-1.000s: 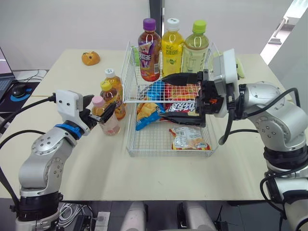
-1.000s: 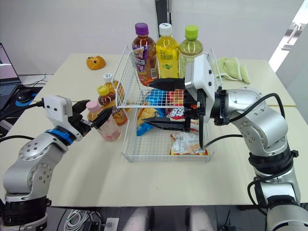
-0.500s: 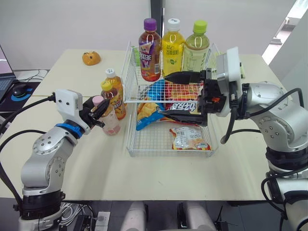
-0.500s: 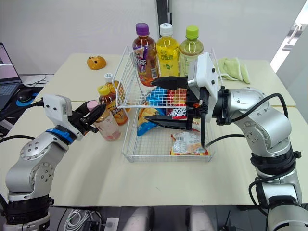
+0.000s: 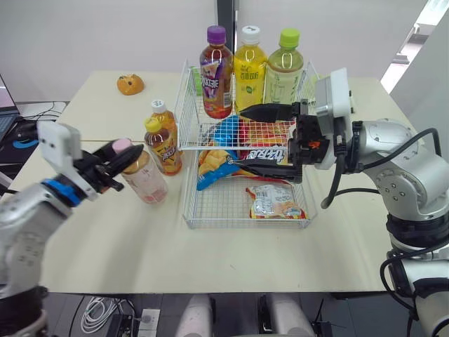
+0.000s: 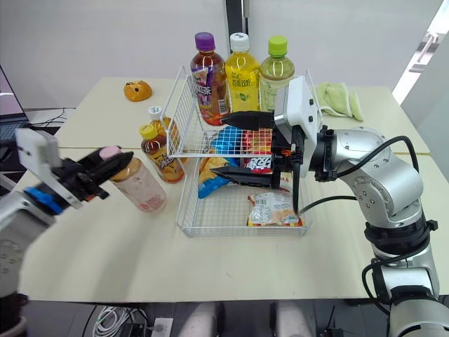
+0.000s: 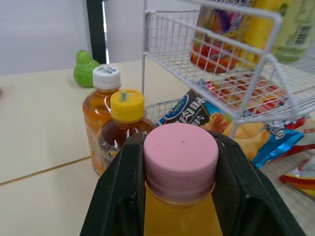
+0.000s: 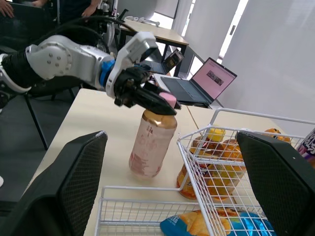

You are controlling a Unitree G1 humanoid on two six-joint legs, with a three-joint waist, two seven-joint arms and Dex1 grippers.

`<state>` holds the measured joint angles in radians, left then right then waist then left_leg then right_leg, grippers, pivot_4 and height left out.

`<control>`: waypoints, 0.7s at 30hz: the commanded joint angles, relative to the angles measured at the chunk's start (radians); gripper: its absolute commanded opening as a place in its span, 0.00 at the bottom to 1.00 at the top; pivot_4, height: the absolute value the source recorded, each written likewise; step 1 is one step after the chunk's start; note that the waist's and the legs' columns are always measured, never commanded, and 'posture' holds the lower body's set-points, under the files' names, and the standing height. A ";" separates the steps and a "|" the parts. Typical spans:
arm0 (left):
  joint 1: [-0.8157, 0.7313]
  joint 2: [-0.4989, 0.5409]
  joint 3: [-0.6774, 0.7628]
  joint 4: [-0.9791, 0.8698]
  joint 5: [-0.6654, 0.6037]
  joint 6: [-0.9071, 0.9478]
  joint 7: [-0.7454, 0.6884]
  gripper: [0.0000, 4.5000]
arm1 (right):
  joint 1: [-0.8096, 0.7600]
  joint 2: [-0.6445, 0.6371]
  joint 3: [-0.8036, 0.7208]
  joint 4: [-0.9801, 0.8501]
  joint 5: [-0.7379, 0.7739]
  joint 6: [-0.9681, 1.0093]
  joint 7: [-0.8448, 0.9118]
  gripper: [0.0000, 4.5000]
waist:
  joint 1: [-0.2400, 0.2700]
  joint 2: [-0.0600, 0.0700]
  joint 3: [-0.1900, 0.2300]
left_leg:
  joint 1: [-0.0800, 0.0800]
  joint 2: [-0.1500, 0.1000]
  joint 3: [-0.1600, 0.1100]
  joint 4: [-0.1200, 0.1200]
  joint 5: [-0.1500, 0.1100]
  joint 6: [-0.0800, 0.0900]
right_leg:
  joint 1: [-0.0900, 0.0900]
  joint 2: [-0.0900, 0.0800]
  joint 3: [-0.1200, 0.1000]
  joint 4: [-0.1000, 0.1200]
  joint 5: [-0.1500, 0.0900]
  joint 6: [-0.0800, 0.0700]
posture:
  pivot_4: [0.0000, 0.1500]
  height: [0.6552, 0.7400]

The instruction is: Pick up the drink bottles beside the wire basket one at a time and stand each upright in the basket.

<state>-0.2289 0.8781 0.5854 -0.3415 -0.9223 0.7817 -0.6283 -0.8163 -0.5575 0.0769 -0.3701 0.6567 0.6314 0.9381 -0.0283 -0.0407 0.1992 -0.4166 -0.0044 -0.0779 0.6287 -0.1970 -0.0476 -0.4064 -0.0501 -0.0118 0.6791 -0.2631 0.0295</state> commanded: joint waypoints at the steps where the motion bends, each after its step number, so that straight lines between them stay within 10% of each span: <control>1: -0.112 0.172 0.123 0.044 -0.164 0.107 -0.085 0.30 | -0.021 0.010 -0.015 -0.004 -0.002 -0.028 0.002 1.00 | 0.000 -0.001 0.001 | 0.000 0.000 0.000 0.000 0.000 0.000 | 0.000 0.001 -0.001 0.000 0.000 0.000 | 1.00 1.00; 12: -0.596 0.441 -0.096 0.283 -0.271 0.210 -0.239 0.30 | -0.031 0.044 -0.019 0.038 -0.051 -0.069 -0.031 1.00 | -0.001 -0.001 0.003 | 0.000 0.000 0.001 -0.001 0.000 0.000 | 0.000 0.001 0.000 -0.001 -0.003 0.004 | 1.00 1.00; 21: -1.072 0.246 -0.421 0.491 -0.086 0.151 -0.409 0.30 | -0.026 0.030 -0.048 0.038 -0.092 -0.059 -0.108 1.00 | 0.002 0.000 0.003 | -0.001 -0.001 0.001 0.000 0.000 0.000 | -0.001 0.002 0.000 0.000 -0.003 0.005 | 1.00 1.00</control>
<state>-1.2470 1.1398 0.1750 0.1254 -1.0464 0.9834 -1.0068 -0.8336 -0.5133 0.0710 -0.3076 0.5710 0.5808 0.8542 -0.0263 -0.0411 0.2022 -0.4173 -0.0051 -0.0765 0.6285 -0.1969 -0.0477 -0.4072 -0.0485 -0.0110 0.6790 -0.2660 0.0346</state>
